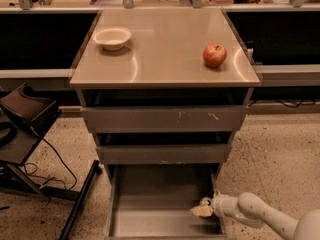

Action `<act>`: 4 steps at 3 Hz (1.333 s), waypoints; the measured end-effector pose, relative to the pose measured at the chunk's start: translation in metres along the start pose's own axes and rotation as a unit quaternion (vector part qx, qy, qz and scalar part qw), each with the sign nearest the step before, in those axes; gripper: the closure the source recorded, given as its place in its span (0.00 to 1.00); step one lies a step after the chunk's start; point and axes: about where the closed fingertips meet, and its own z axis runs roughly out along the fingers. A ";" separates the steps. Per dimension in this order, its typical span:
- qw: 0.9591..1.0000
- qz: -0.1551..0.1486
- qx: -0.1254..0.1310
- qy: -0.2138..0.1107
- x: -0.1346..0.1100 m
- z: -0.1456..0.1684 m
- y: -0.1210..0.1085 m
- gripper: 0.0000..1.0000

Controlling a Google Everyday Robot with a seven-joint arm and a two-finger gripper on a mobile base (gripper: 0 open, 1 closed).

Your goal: Pick 7up can from bottom drawer and place on counter

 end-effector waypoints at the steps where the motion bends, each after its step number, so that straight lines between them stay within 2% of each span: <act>1: 1.000 0.000 0.000 0.000 0.000 0.000 0.000 0.43; 3: 1.000 0.000 0.000 0.000 -0.005 -0.006 -0.001 0.89; 4: 1.000 0.000 0.029 -0.006 -0.004 -0.024 -0.005 1.00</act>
Offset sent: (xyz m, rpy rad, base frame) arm -0.0027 -0.0152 0.0000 -0.0113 0.0001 -0.0440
